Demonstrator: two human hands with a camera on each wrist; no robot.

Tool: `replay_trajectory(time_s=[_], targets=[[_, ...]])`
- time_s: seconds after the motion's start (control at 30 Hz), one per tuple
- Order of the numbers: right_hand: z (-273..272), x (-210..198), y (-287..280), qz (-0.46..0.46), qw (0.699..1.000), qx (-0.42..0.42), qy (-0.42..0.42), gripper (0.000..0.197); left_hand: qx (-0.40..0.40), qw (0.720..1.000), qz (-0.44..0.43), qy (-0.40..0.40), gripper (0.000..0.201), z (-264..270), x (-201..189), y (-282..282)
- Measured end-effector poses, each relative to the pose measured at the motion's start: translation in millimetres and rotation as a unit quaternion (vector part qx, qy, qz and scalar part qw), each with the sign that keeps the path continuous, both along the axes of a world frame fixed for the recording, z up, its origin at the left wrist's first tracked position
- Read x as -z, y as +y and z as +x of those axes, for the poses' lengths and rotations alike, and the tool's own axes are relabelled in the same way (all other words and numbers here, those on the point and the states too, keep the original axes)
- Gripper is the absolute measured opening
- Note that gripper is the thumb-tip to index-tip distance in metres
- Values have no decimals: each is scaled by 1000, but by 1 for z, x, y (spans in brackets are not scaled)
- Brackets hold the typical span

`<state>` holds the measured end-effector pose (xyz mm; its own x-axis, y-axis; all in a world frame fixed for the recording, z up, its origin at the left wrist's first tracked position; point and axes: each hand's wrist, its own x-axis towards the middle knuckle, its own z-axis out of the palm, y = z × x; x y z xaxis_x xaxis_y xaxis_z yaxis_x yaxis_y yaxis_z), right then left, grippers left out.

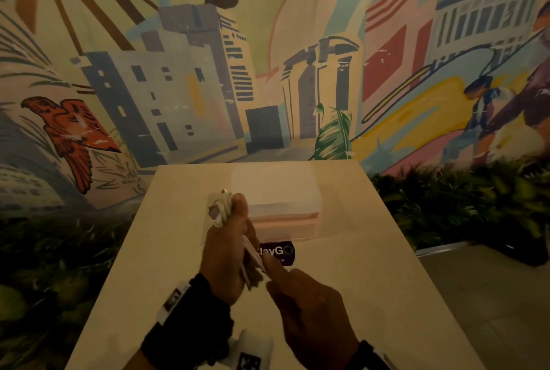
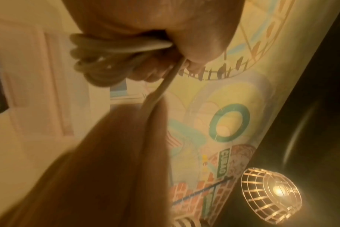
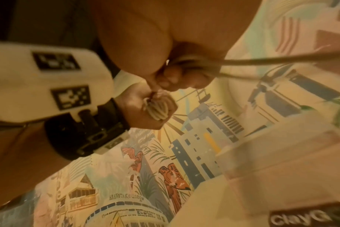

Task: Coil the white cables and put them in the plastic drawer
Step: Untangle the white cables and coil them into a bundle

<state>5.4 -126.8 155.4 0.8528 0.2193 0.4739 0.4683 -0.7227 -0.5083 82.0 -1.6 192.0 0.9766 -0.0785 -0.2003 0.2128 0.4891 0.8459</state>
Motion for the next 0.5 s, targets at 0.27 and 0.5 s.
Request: replay_trajectory(time_s=[0.27,0.5], targets=[[-12,-18,-72,115,919,-54,374,21,22,1000,0,-16,52,24,-21,52],[31,-84,-69,54,964,-48,256,31,107,943,278,-146,39,-14,-6,-4]])
